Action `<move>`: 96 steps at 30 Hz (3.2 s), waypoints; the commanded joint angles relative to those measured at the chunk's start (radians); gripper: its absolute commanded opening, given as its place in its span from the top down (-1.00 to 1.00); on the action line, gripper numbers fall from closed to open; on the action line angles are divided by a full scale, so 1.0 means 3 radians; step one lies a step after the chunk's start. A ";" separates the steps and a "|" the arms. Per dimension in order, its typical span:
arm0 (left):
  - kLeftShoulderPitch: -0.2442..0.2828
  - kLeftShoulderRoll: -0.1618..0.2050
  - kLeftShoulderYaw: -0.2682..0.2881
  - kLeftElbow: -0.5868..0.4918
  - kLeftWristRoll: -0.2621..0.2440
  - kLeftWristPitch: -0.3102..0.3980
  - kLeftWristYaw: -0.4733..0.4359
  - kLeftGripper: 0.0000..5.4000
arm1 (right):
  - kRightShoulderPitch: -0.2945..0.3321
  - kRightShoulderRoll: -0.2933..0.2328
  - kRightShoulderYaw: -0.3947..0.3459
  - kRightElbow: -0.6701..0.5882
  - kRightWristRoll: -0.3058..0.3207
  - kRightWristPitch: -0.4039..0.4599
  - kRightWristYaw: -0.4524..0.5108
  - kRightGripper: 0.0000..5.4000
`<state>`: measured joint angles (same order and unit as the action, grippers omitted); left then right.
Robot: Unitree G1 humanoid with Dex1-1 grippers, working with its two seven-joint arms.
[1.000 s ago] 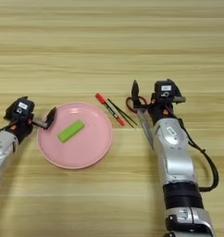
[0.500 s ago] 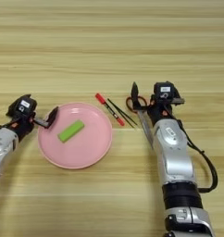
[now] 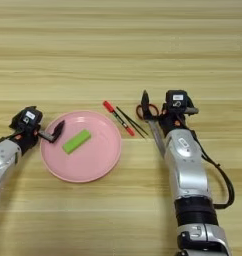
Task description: Move the objects on the table
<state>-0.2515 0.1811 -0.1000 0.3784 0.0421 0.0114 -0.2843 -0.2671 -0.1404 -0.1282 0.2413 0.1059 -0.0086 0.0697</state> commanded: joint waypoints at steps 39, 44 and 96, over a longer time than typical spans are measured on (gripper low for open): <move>-0.0168 0.0472 0.0465 0.0568 0.0050 -0.0294 0.0185 -1.00 | -0.0052 0.0059 -0.0013 0.0041 -0.0007 0.0050 -0.0032 -1.00; -0.0165 0.0474 0.0480 0.0560 0.0049 -0.0300 0.0184 -1.00 | -0.0057 0.0063 -0.0009 0.0052 -0.0010 0.0046 -0.0032 -1.00; 0.0188 0.0100 -0.0039 -0.0606 -0.0238 0.0284 -0.0328 -1.00 | -0.0046 0.0112 0.0027 0.0056 -0.0025 0.0079 -0.0053 -1.00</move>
<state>-0.1901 0.2112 -0.0956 0.1871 -0.0445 0.0729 -0.3752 -0.2707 -0.1114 -0.1211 0.2706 0.1024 -0.0071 0.0614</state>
